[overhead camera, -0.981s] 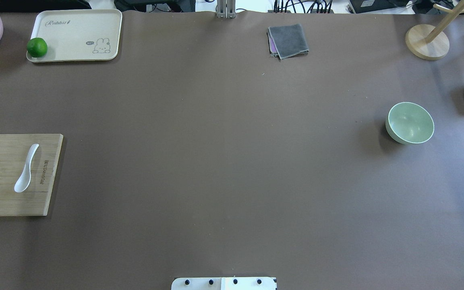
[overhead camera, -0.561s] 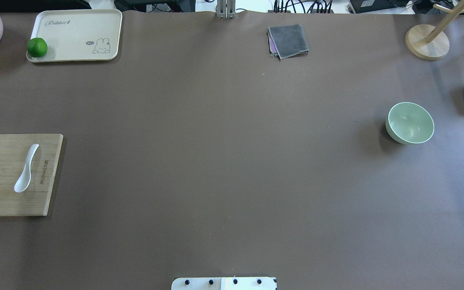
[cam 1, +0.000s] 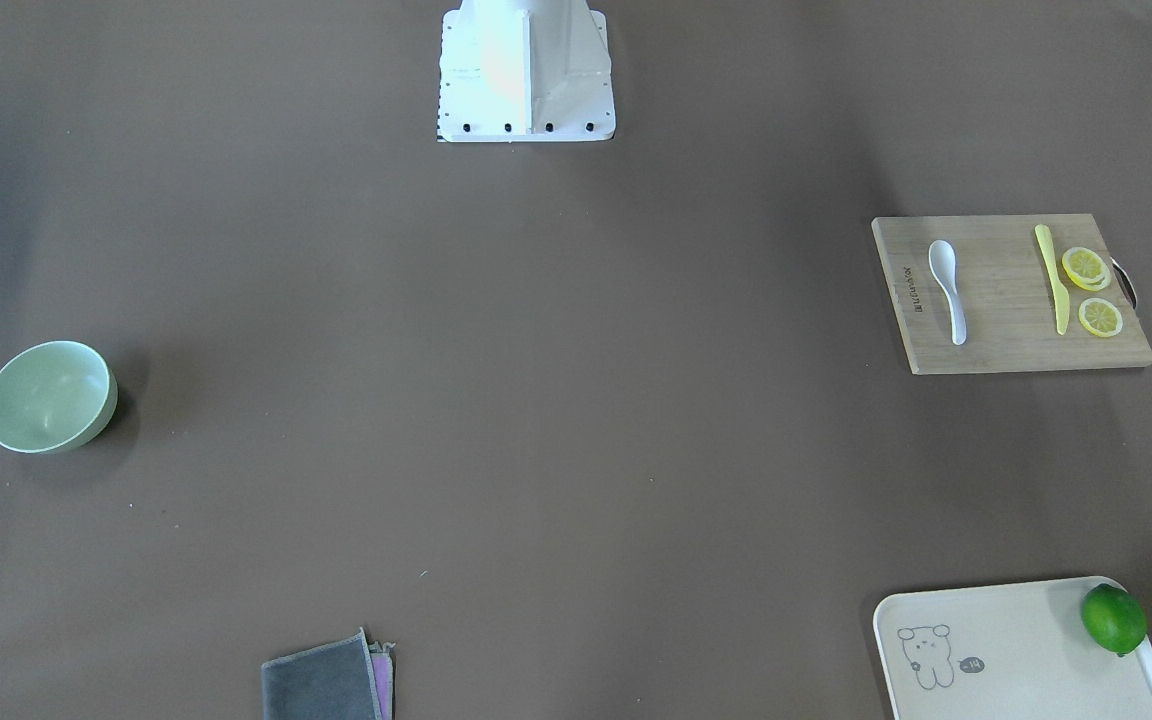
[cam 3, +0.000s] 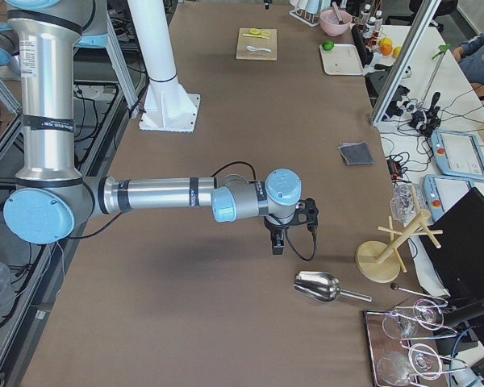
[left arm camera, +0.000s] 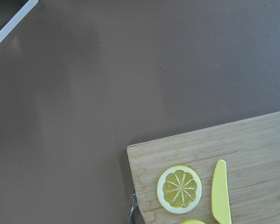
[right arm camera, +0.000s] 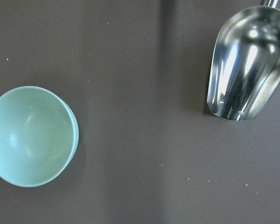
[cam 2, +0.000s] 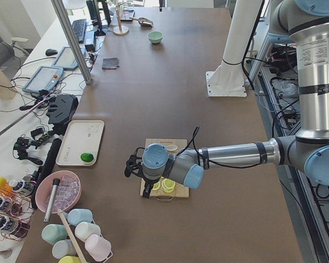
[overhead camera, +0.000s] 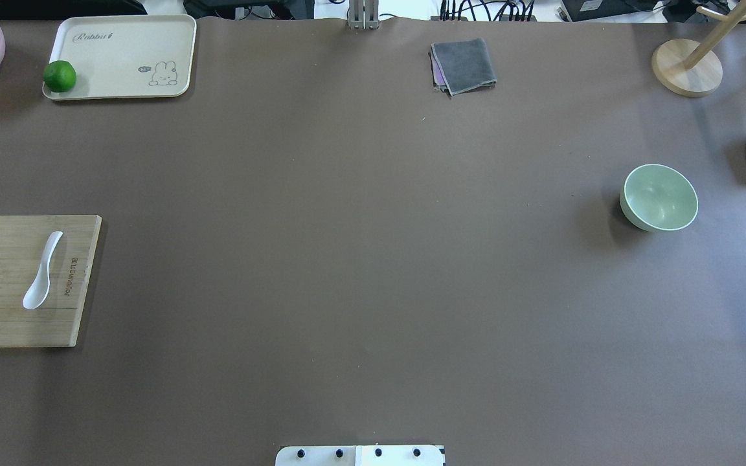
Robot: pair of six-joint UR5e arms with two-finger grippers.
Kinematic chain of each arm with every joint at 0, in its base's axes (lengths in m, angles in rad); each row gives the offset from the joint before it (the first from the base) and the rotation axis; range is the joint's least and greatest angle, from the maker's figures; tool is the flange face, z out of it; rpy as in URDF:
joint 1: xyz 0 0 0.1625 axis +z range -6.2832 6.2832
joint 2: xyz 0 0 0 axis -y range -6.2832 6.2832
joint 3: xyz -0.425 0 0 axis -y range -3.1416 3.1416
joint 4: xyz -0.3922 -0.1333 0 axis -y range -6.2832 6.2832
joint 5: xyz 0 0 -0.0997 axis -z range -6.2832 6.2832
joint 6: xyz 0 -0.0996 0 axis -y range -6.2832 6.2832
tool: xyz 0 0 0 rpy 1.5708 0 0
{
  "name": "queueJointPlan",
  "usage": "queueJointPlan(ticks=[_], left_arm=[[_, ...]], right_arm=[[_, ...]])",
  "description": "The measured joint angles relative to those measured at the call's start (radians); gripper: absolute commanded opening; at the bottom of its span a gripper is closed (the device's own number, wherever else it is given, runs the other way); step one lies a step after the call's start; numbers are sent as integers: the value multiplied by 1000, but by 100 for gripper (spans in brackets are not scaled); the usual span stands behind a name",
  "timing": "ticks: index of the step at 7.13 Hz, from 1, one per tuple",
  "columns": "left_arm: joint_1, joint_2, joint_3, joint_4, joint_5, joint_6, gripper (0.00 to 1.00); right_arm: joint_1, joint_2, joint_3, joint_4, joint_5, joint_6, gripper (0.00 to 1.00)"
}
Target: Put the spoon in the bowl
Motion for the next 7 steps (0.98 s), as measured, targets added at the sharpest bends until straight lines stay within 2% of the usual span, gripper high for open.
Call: queueJointPlan(ticks=[7], left_arm=[[-1, -16, -39, -12, 17, -46, 98]], right_arm=[[0, 1, -33, 1, -6, 1, 100]])
